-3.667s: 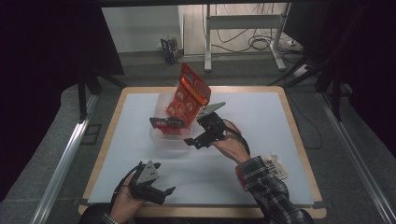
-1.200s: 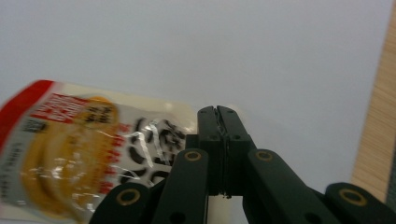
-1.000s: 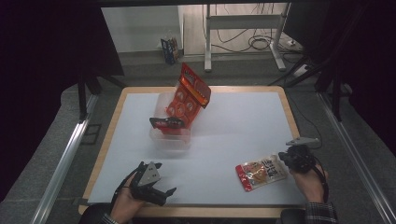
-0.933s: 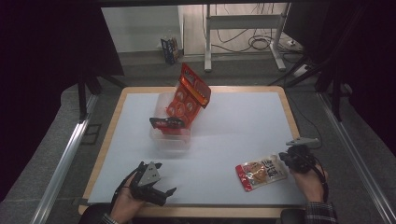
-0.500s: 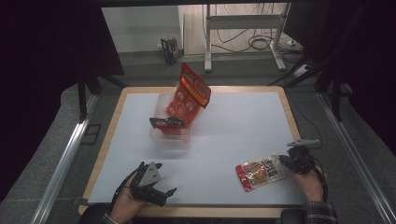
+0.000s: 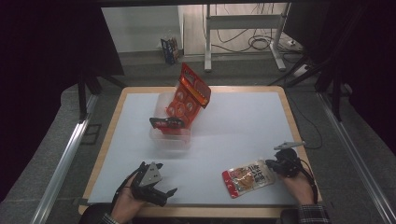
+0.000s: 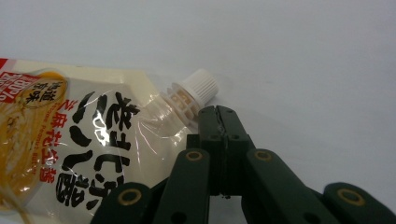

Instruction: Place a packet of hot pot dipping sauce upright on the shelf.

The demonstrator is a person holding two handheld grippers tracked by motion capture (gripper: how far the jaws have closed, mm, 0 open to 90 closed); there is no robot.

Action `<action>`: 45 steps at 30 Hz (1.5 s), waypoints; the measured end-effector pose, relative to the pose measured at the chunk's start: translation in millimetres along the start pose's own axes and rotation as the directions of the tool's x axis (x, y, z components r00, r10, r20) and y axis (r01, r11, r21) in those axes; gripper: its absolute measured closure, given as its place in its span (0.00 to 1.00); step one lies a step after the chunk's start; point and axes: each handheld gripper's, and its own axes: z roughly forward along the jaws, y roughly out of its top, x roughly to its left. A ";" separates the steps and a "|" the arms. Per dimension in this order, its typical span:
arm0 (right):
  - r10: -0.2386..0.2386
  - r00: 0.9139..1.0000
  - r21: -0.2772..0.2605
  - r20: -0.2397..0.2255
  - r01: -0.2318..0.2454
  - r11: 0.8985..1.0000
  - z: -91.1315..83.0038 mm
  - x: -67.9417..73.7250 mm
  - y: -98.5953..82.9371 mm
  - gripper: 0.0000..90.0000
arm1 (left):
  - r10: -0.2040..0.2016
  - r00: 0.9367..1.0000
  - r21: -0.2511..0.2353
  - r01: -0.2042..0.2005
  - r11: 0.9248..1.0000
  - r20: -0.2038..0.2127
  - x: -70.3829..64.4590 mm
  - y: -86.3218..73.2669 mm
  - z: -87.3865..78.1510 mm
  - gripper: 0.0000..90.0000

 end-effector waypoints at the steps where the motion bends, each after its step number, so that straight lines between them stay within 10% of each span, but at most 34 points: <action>1: 0.000 1.000 0.000 0.000 0.000 1.000 0.0 0.0 0.0 0.99 | 0.000 1.000 0.001 0.000 1.000 0.001 0.0 0.1 0.2 0.03; 8: -0.040 0.993 0.003 -0.111 0.040 0.999 8.6 29.2 3.3 0.99 | -0.013 0.999 0.010 0.012 1.000 0.040 -4.4 4.1 6.6 0.04; 16: -0.127 0.988 0.016 -0.092 0.129 0.992 13.1 53.1 9.1 0.98 | -0.012 0.994 -0.019 0.015 1.000 0.111 -13.0 15.2 17.2 0.06; 32: -0.124 0.991 -0.046 -0.048 0.122 0.991 -5.9 45.5 0.7 0.56 | 0.092 0.959 -0.102 -0.067 0.993 0.269 -56.2 53.1 64.7 0.82; 45: -0.090 0.990 -0.102 -0.109 0.079 0.992 -12.3 43.4 -10.2 0.19 | 0.066 0.943 -0.022 -0.062 0.998 0.326 -64.9 60.0 90.1 1.00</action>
